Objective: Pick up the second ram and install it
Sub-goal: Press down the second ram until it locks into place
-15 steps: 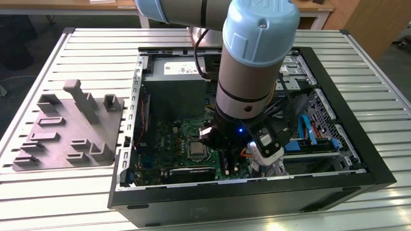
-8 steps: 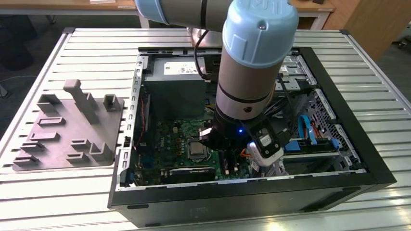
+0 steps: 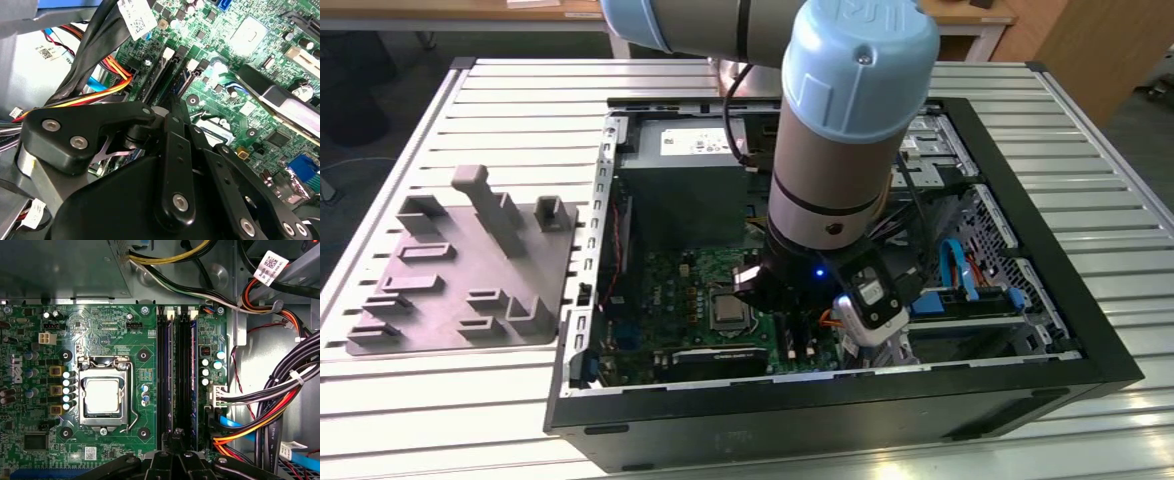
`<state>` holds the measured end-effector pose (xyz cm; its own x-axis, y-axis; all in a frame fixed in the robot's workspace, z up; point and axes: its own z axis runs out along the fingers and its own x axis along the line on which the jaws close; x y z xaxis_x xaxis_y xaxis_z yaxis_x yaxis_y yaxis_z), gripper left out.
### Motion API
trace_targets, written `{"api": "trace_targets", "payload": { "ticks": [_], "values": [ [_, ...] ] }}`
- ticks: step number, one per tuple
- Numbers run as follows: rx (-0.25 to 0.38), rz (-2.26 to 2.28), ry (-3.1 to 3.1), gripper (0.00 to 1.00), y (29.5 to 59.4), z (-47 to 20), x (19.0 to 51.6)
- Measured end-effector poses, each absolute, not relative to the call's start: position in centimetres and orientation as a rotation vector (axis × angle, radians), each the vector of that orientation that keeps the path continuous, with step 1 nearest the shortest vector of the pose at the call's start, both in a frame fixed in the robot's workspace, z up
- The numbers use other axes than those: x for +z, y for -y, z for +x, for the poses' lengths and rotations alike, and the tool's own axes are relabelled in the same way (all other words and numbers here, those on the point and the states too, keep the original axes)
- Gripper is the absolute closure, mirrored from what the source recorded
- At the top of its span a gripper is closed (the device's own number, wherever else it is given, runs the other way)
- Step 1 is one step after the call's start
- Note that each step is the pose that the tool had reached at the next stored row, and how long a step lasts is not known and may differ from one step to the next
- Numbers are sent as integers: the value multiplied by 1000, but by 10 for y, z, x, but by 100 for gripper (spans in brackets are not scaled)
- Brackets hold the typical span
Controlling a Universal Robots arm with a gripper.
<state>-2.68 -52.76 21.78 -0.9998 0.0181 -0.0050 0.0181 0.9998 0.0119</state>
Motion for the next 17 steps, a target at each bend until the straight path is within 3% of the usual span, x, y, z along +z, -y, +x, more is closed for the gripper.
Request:
{"api": "trace_targets", "payload": {
  "ticks": [17],
  "values": [
    [20, 28, -3136, 90, 527, -27, 225]
  ]
}}
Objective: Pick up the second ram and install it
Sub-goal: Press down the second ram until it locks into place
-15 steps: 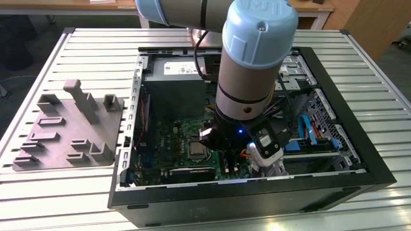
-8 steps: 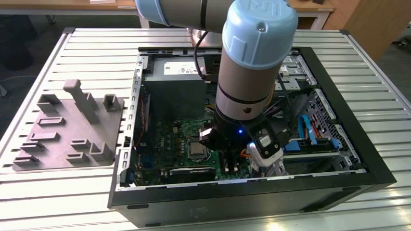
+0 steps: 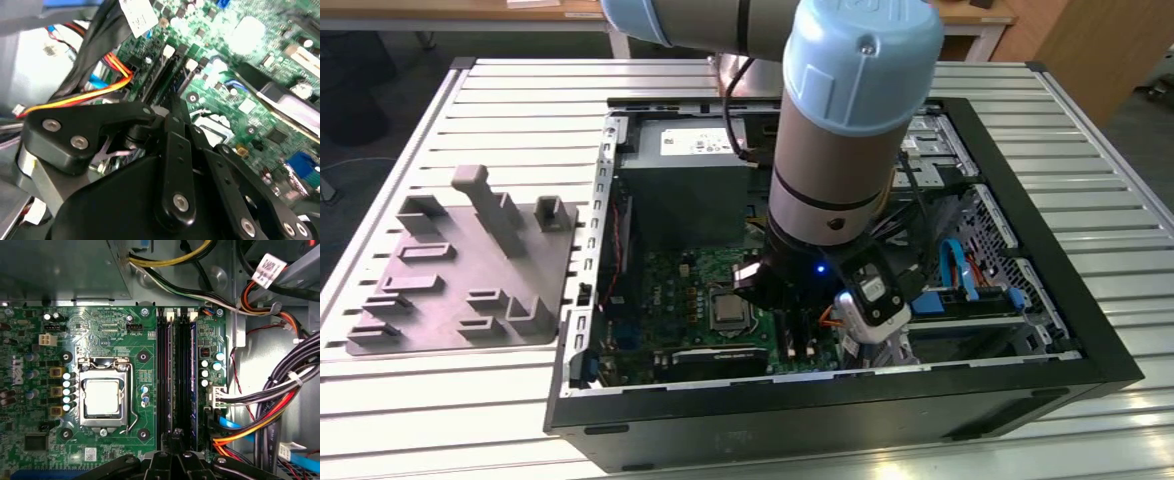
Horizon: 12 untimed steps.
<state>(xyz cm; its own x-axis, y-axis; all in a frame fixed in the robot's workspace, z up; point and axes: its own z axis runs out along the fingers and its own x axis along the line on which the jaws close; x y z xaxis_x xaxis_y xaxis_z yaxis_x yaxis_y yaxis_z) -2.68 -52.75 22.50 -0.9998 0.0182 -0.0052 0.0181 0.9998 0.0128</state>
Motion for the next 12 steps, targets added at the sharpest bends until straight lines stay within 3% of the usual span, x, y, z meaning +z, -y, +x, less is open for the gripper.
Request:
{"api": "trace_targets", "payload": {
  "ticks": [8, 12],
  "values": [
    [19, 28, -3136, 90, 528, -27, 257],
    [20, 28, -3136, 90, 528, -27, 258]
  ]
}}
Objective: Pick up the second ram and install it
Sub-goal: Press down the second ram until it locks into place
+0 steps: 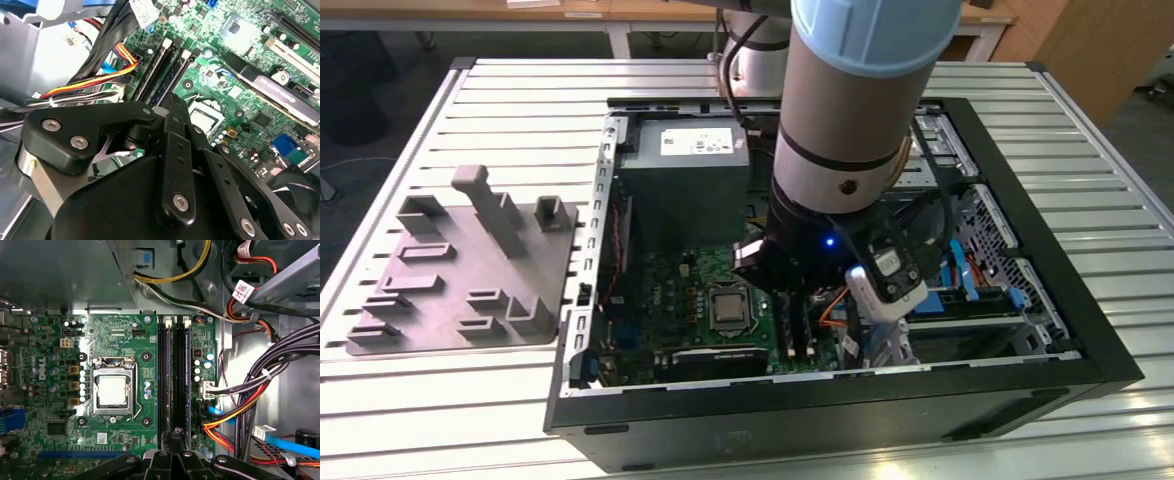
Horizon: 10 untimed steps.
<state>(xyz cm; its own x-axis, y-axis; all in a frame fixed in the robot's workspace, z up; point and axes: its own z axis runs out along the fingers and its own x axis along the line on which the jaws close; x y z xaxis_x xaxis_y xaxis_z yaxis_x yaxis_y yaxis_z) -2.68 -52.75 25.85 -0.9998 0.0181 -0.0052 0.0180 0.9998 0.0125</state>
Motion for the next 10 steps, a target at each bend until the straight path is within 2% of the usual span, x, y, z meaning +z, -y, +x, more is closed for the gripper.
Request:
{"api": "trace_targets", "payload": {
  "ticks": [10],
  "values": [
    [32, 28, -3135, 90, 506, -27, 257]
  ]
}}
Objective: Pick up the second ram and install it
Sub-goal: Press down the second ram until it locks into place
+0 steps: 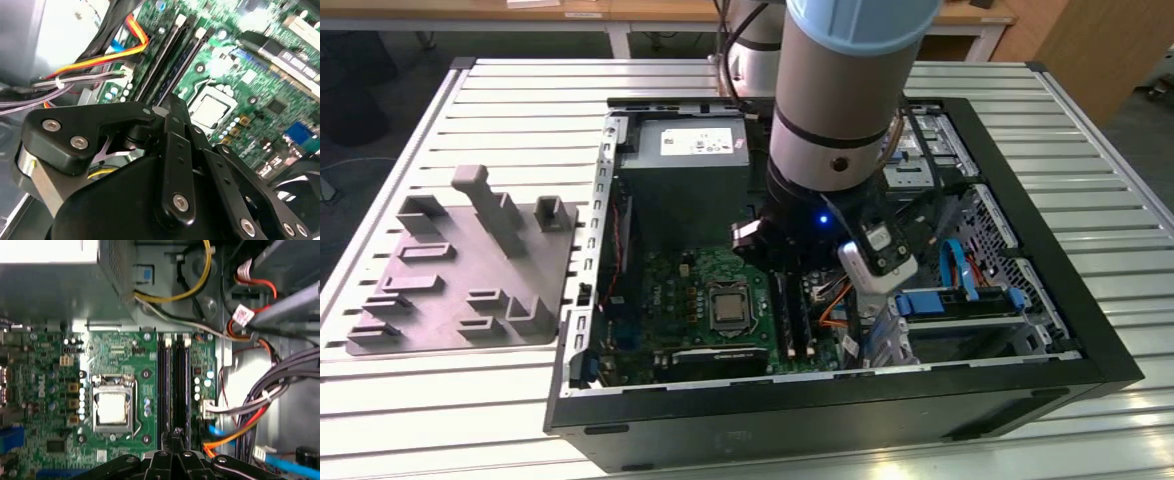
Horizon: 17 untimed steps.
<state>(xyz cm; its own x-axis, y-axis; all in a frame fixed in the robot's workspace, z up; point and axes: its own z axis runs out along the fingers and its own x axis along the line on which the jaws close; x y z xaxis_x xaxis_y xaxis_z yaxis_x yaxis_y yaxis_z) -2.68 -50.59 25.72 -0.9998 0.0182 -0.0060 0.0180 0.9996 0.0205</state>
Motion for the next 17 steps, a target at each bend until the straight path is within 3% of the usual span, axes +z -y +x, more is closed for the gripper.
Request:
{"api": "trace_targets", "payload": {
  "ticks": [5, 17],
  "values": [
    [34, 28, -3135, 90, 493, -27, 257],
    [34, 28, -3135, 90, 492, -27, 268]
  ]
}}
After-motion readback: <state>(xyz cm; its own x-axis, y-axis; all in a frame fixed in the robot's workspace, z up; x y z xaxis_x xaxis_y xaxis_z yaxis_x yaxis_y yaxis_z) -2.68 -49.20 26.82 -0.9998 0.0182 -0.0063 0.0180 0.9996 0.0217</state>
